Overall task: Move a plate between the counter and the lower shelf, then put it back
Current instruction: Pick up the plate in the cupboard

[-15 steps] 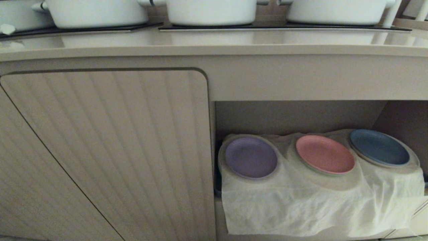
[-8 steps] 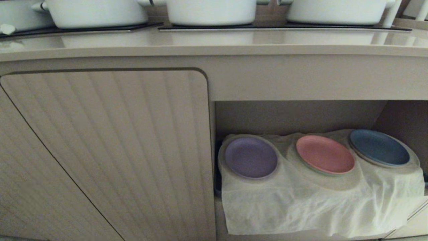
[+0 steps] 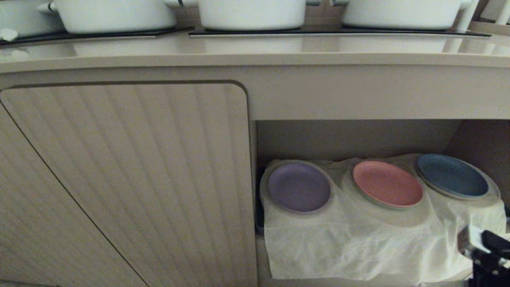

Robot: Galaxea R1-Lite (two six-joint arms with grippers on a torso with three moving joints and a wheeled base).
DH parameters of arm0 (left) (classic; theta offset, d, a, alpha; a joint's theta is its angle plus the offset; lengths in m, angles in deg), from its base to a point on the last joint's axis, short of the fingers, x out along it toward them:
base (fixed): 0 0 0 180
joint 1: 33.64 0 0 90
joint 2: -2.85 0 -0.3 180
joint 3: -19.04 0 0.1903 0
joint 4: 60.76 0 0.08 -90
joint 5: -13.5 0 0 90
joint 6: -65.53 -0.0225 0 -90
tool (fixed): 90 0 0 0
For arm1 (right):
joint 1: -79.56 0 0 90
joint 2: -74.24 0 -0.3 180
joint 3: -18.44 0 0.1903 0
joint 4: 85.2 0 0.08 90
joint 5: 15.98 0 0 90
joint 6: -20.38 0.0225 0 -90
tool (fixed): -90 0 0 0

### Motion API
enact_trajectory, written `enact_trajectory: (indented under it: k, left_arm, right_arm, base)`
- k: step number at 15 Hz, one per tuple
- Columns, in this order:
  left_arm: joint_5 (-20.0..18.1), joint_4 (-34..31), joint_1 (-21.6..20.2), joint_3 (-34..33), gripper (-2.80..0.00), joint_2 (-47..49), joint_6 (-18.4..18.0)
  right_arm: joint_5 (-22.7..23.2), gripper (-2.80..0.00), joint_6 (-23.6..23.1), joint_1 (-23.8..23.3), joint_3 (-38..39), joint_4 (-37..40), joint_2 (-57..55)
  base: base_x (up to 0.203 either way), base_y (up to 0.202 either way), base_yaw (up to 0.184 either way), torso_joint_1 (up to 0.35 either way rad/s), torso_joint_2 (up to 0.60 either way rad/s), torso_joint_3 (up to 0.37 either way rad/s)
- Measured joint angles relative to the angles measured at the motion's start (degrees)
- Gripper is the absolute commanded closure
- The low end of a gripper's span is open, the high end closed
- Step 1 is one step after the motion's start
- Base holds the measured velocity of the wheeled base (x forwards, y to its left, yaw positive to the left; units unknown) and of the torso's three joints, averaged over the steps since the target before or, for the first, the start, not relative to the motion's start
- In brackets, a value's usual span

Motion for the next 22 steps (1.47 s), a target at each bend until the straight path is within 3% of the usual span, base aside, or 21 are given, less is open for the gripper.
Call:
enact_trajectory:
  k: [4,7,12,17,22]
  left_arm:
    - [0.00,0.00,0.00,0.00,0.00,0.00,0.00]
    - [0.00,0.00,0.00,0.00,0.00,0.00,0.01]
    - [-0.02,0.00,0.00,0.00,0.00,0.00,0.00]
    - [0.00,-0.01,0.00,0.00,0.00,0.00,-0.01]
    - [0.00,-0.01,0.00,0.00,0.00,0.00,0.00]
  right_arm:
    - [-2.10,0.00,1.53,2.00,-2.36,-12.75,-15.31]
    - [-3.88,0.00,7.59,3.09,-3.16,-21.01,-22.53]
    - [-6.18,0.00,21.49,4.01,-8.60,-21.06,-28.26]
    - [-8.91,0.00,37.13,10.04,-18.25,-20.88,-32.94]
    - [-9.29,0.00,44.47,12.12,-27.51,-9.49,-35.90]
  base:
    - [0.000,0.000,0.000,0.000,0.00,0.000]
    - [0.000,0.000,0.000,0.000,0.00,0.000]
    - [0.000,0.000,0.000,0.000,0.00,0.000]
    - [0.000,0.000,0.000,0.000,0.00,0.000]
    - [0.000,0.000,0.000,0.000,0.00,0.000]
